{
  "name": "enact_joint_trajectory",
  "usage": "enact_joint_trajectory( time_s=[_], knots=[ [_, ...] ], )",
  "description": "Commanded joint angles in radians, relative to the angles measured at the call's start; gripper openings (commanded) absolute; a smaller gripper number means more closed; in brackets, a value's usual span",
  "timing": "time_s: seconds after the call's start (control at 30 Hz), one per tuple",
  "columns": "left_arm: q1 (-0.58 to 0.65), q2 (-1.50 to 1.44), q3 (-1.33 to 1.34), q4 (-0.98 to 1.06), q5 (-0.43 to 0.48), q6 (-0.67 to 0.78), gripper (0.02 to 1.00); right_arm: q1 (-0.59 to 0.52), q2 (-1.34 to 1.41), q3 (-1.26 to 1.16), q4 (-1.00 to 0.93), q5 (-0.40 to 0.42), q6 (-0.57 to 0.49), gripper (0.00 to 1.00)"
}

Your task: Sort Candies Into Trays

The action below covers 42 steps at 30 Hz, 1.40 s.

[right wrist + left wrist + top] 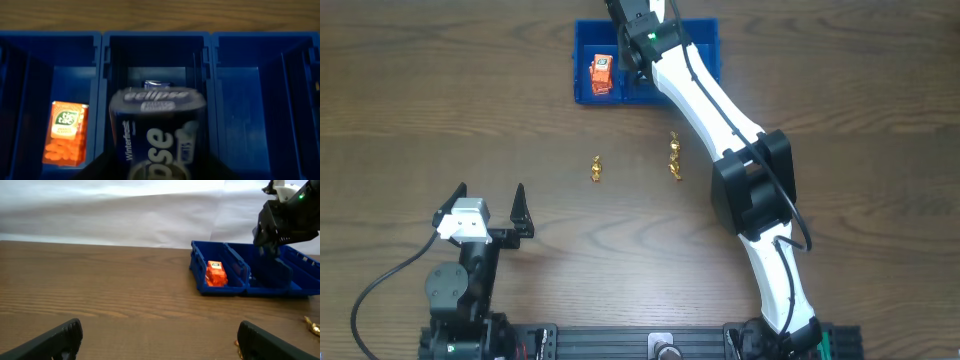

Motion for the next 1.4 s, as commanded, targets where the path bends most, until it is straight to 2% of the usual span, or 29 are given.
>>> enact_joint_trajectory(
  time_s=[0.03,0.1,0.17,0.43,0.67,1.1,1.4],
  knots=[
    [0.004,-0.006,-0.011,-0.053,0.032,0.006,0.996,0.001,0.002,-0.001,0.012,0.008,-0.005,0.728],
    [0.004,-0.006,-0.011,-0.053,0.032,0.006,0.996,0.002,0.002,-0.001,0.013,0.009,-0.005,0.860],
    [0.004,-0.006,-0.011,-0.053,0.032,0.006,0.996,0.002,0.003,-0.001,0.013,0.008,-0.005,0.921],
    [0.004,-0.006,-0.011,-0.053,0.032,0.006,0.996,0.005,0.002,0.001,-0.008,0.008,-0.005,0.925],
    [0.004,-0.006,-0.011,-0.053,0.032,0.006,0.996,0.045,-0.031,0.068,-0.159,0.008,0.051,0.934],
    [0.004,-0.006,-0.011,-0.053,0.032,0.006,0.996,0.186,-0.114,0.056,-0.454,-0.183,0.132,0.925],
    [0.004,-0.006,-0.011,-0.053,0.032,0.006,0.996,0.307,-0.105,-0.043,-0.445,-0.186,0.268,0.928]
  ],
)
